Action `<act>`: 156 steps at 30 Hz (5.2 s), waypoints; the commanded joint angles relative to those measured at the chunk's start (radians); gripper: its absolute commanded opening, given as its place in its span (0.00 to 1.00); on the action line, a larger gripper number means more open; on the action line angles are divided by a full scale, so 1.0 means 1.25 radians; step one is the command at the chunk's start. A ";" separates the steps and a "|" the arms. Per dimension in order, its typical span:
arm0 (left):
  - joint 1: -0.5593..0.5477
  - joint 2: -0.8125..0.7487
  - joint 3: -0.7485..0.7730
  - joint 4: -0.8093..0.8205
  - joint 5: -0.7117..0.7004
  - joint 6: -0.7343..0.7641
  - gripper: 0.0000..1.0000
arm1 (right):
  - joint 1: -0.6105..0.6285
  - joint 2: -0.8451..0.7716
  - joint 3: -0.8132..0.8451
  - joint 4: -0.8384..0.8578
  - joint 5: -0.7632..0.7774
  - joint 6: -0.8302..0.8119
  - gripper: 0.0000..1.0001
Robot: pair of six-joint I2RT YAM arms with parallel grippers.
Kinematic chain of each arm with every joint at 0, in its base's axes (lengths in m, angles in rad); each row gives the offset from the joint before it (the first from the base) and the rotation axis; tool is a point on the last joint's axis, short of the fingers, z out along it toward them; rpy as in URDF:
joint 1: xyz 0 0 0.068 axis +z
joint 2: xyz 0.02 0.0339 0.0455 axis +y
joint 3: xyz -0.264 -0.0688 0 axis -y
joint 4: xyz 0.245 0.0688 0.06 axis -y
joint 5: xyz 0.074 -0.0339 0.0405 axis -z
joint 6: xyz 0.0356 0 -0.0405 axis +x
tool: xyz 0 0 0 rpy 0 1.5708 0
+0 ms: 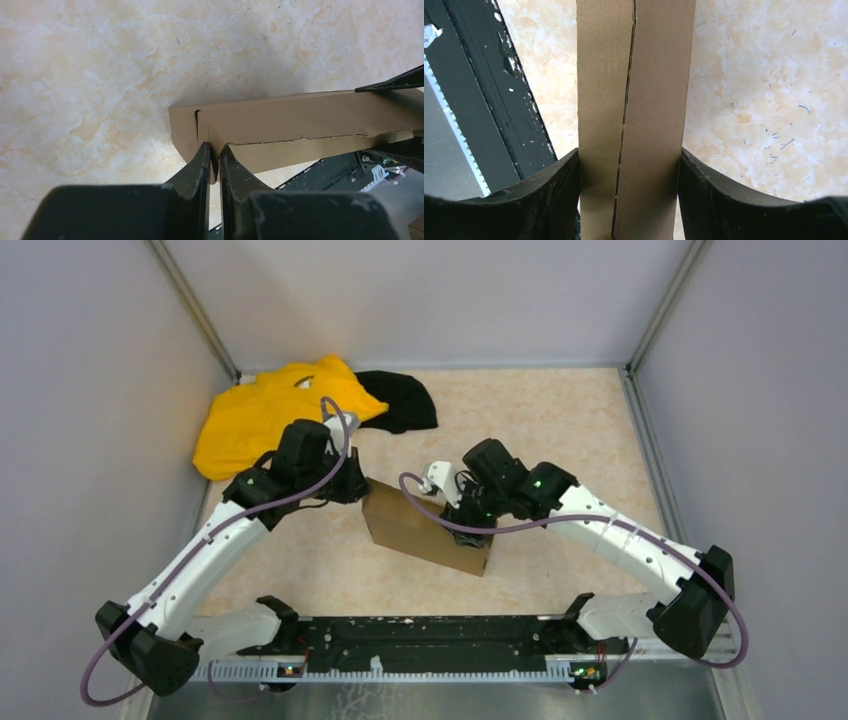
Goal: Fold the paper box
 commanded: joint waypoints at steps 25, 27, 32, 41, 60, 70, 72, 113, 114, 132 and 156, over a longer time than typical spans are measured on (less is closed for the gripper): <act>-0.016 -0.044 0.010 -0.144 0.024 -0.039 0.17 | -0.053 0.148 0.045 0.160 -0.095 -0.105 0.06; -0.016 -0.047 0.013 -0.150 0.021 -0.037 0.18 | -0.058 0.155 0.051 0.156 -0.104 -0.112 0.05; -0.015 -0.045 0.023 -0.158 0.020 -0.035 0.18 | -0.061 0.169 0.058 0.154 -0.099 -0.121 0.05; -0.008 -0.027 0.068 -0.172 0.017 -0.027 0.18 | -0.061 0.183 0.054 0.165 -0.103 -0.123 0.12; 0.017 0.015 0.127 -0.177 0.035 -0.012 0.19 | -0.062 0.166 0.027 0.179 -0.136 -0.112 0.45; 0.023 0.038 0.159 -0.184 0.049 -0.004 0.19 | -0.060 0.159 0.017 0.177 -0.134 -0.110 0.52; 0.023 0.041 0.161 -0.185 0.050 -0.003 0.19 | -0.060 0.156 0.018 0.178 -0.134 -0.106 0.53; 0.025 0.023 0.092 -0.147 0.046 -0.015 0.20 | -0.010 -0.082 0.172 0.165 0.318 0.378 0.73; 0.025 0.024 0.092 -0.145 0.045 -0.016 0.20 | 0.009 -0.080 0.170 0.161 0.328 0.394 0.70; 0.025 0.051 0.111 -0.154 0.028 -0.025 0.20 | 0.275 0.038 0.069 0.239 0.647 0.594 0.46; 0.024 0.089 0.162 -0.167 0.029 -0.116 0.20 | 0.279 0.083 0.009 0.283 0.719 0.672 0.26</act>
